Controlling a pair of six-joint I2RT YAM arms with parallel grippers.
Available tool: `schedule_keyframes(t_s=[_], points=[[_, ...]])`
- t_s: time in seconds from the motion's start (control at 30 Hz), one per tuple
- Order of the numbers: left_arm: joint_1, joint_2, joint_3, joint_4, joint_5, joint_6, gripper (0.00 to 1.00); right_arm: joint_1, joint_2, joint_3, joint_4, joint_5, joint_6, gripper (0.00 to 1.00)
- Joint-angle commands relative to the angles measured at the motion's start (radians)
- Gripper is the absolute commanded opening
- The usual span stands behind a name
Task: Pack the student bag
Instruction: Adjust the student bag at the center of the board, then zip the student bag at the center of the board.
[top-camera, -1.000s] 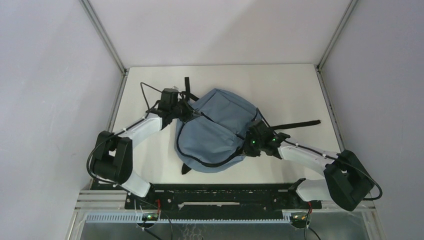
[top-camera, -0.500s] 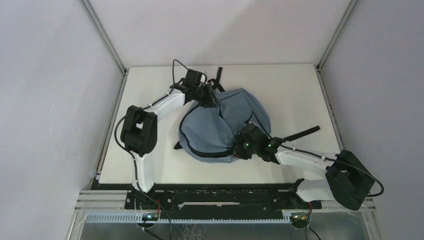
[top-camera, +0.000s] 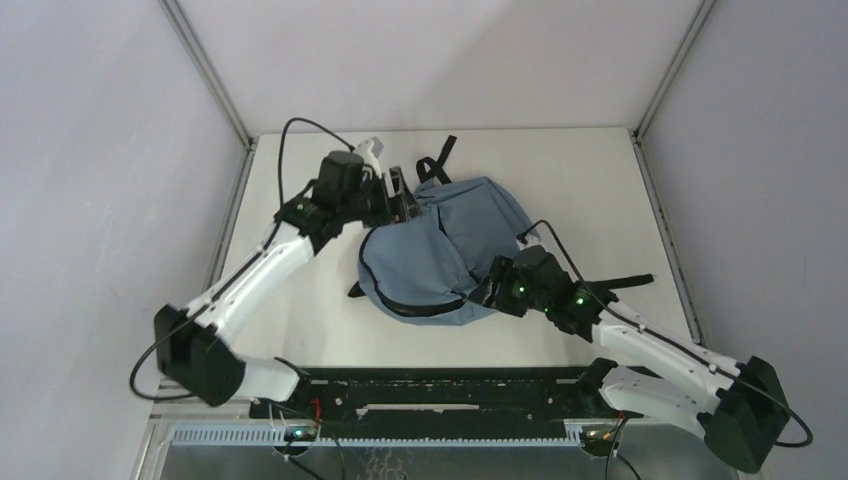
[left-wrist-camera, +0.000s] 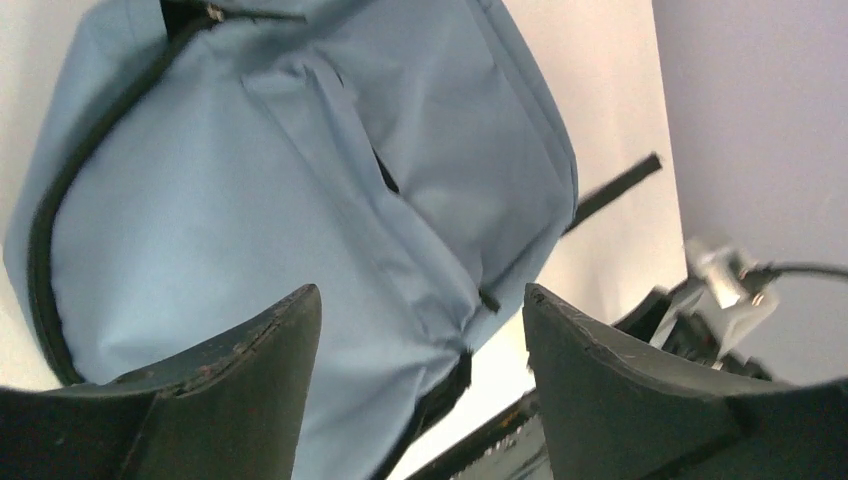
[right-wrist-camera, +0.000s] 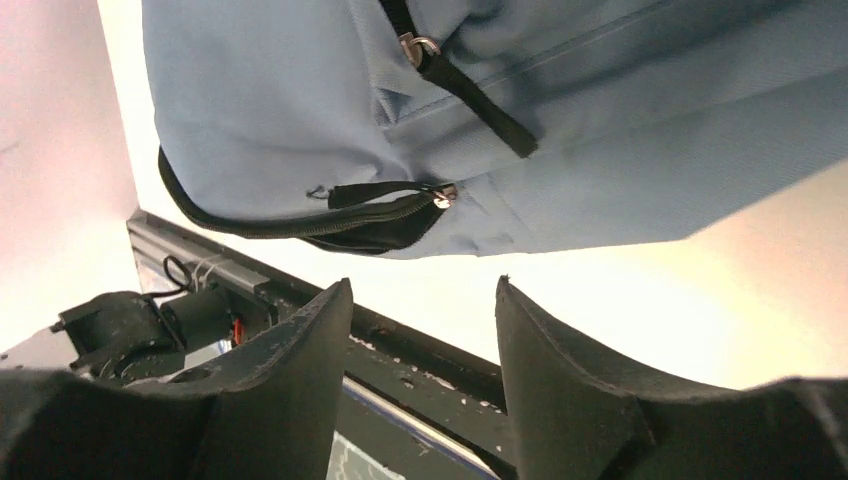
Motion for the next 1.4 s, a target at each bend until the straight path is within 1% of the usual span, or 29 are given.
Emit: schedule_keyframes(t_s=[0.0,0.03,0.07,0.17,0.2,0.27,0.37,0.4,0.5,0.53,0.6,0.73,0.9,0.97,1.1,1.17,1.23,1.27,1.37], points=[[-0.106,-0.128,-0.144,0.002,-0.104,0.04,0.78,-0.015,-0.096,0.02,-0.128,0.113,-0.058,0.64],[-0.143,-0.155,-0.17,-0.007,-0.152,0.038,0.78,-0.035,-0.109,0.018,-0.145,0.127,-0.065,0.65],[-0.185,-0.166,-0.19,-0.017,-0.171,0.038,0.78,-0.057,-0.121,0.015,-0.156,0.127,-0.071,0.66],[-0.28,-0.151,-0.228,-0.052,-0.165,0.045,0.78,-0.13,-0.164,0.001,-0.177,0.112,-0.089,0.66],[-0.303,-0.136,-0.227,-0.062,-0.161,0.045,0.77,-0.155,-0.179,-0.006,-0.179,0.103,-0.094,0.67],[-0.368,-0.103,-0.209,-0.079,-0.198,0.054,0.77,-0.207,-0.205,-0.014,-0.178,0.081,-0.107,0.67],[-0.425,-0.035,-0.169,-0.082,-0.223,0.052,0.76,-0.266,-0.227,-0.016,-0.179,0.028,-0.133,0.67],[-0.433,-0.006,-0.152,-0.084,-0.224,0.047,0.75,-0.279,-0.23,-0.016,-0.182,0.021,-0.14,0.68],[-0.448,0.07,-0.099,-0.103,-0.223,0.018,0.63,-0.297,-0.245,-0.016,-0.206,0.012,-0.149,0.67],[-0.453,0.093,-0.082,-0.118,-0.246,0.007,0.61,-0.3,-0.252,-0.016,-0.216,0.012,-0.15,0.67],[-0.459,0.116,-0.07,-0.119,-0.237,-0.015,0.6,-0.301,-0.266,-0.016,-0.239,0.015,-0.155,0.68],[-0.461,0.136,-0.082,-0.048,-0.176,-0.05,0.58,-0.302,-0.283,-0.019,-0.263,0.025,-0.163,0.68],[-0.461,0.164,-0.062,-0.018,-0.176,-0.067,0.54,-0.304,-0.273,-0.02,-0.256,0.018,-0.165,0.68],[-0.461,0.183,-0.049,-0.016,-0.173,-0.074,0.5,-0.304,-0.267,-0.02,-0.25,0.013,-0.165,0.68],[-0.461,0.216,-0.037,-0.008,-0.146,-0.081,0.39,-0.304,-0.266,-0.02,-0.248,0.01,-0.164,0.68],[-0.461,0.218,-0.037,-0.003,-0.144,-0.084,0.35,-0.304,-0.269,-0.02,-0.251,0.01,-0.163,0.68],[-0.461,0.218,-0.036,-0.001,-0.148,-0.084,0.29,-0.304,-0.274,-0.02,-0.254,0.012,-0.162,0.68],[-0.461,0.22,-0.035,-0.005,-0.154,-0.084,0.23,-0.304,-0.274,-0.02,-0.256,0.013,-0.161,0.68],[-0.461,0.219,-0.033,-0.024,-0.176,-0.084,0.01,-0.303,-0.269,-0.022,-0.244,0.008,-0.16,0.68]])
